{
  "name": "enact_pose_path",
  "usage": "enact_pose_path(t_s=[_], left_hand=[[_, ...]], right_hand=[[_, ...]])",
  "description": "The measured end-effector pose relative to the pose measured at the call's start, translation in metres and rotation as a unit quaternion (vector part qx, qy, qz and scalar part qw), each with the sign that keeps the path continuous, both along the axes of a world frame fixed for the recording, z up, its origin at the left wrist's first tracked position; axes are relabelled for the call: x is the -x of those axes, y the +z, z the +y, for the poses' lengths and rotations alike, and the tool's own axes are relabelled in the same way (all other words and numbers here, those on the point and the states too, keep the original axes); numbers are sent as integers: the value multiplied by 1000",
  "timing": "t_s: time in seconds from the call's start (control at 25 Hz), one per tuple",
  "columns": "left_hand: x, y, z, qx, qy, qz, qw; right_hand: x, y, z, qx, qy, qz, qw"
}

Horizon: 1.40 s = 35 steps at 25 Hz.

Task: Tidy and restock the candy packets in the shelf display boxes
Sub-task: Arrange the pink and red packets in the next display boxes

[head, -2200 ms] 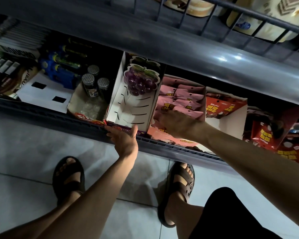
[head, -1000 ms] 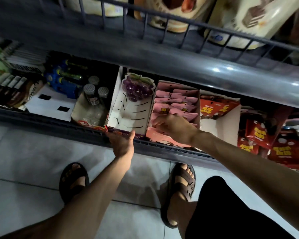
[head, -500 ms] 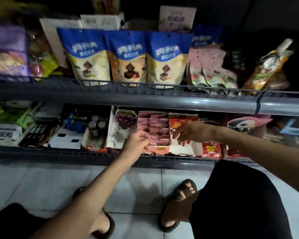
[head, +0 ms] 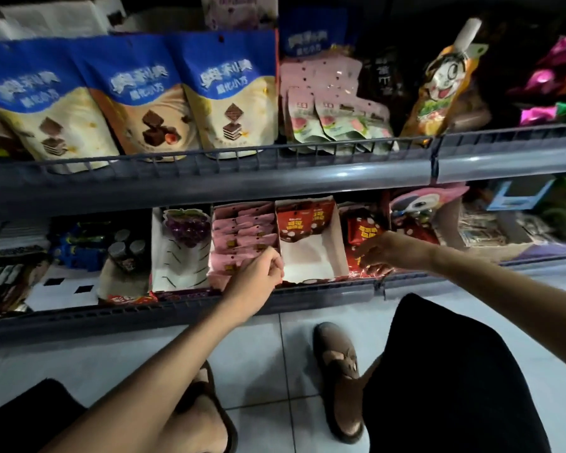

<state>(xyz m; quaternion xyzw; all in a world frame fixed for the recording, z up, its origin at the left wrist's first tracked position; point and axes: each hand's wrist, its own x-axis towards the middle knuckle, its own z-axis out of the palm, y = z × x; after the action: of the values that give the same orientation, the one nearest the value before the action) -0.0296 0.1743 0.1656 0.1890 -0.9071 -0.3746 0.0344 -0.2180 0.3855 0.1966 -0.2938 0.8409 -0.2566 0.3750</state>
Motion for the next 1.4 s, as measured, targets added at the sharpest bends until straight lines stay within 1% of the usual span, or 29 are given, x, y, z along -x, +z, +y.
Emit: enact_pose_path(t_s=[0.12,0.2,0.24,0.28,0.32,0.36,0.4,0.44,0.52,0.56,0.64,0.76,0.88,0.92,1.04,1.12,1.2,1.24,1.28,1.32,1.4], left_hand=[[35,-32,-5,84,-42,-8,996],[58,-60,-16,159,-81,2,984],[70,-74,-23,204,-101,5,974],[79,-86,-30,248,-118,9,961],[83,-93,-36,289,-129,13,948],[89,-101,-41,324,-138,14,936],[93,-109,-45,351,-146,8,925],[97,-118,-47,371,-155,0,915],[99,-134,-50,387,-160,-25,908],[99,-139,-50,385,-157,-35,909],[98,-145,-51,383,-150,-32,911],[98,-146,-50,388,-142,-16,910],[98,-146,-48,385,-132,-14,913],[98,-146,-48,384,-130,-12,914],[98,-145,-47,389,-123,-7,913],[98,-145,-48,391,-120,1,912],[98,-147,-49,390,-121,5,913],[98,-148,-49,388,-122,7,913],[98,-149,-50,386,-123,12,914],[98,-150,-51,382,-123,17,916],[98,-150,-52,371,-122,35,920]], right_hand=[[18,-57,11,42,-144,-30,988],[31,-93,14,67,-243,-75,965],[40,-110,14,91,-312,-119,938],[48,-121,11,122,-388,-181,895],[56,-129,7,156,-441,-245,849],[65,-138,2,187,-462,-300,813],[73,-147,-3,219,-470,-343,783],[81,-156,-9,250,-491,-379,744],[89,-171,-20,283,-563,-415,657],[90,-174,-24,284,-590,-411,635],[91,-172,-30,282,-621,-387,621],[87,-158,-32,293,-645,-306,636],[72,-137,-25,319,-624,-208,682],[65,-131,-22,324,-605,-173,706],[42,-115,-11,294,-510,-20,808],[35,-107,-10,270,-411,71,868],[36,-104,-20,221,-296,166,914],[40,-105,-31,192,-232,228,926],[46,-108,-45,167,-169,288,928],[53,-112,-61,140,-110,342,923],[71,-124,-93,57,-16,413,909]])
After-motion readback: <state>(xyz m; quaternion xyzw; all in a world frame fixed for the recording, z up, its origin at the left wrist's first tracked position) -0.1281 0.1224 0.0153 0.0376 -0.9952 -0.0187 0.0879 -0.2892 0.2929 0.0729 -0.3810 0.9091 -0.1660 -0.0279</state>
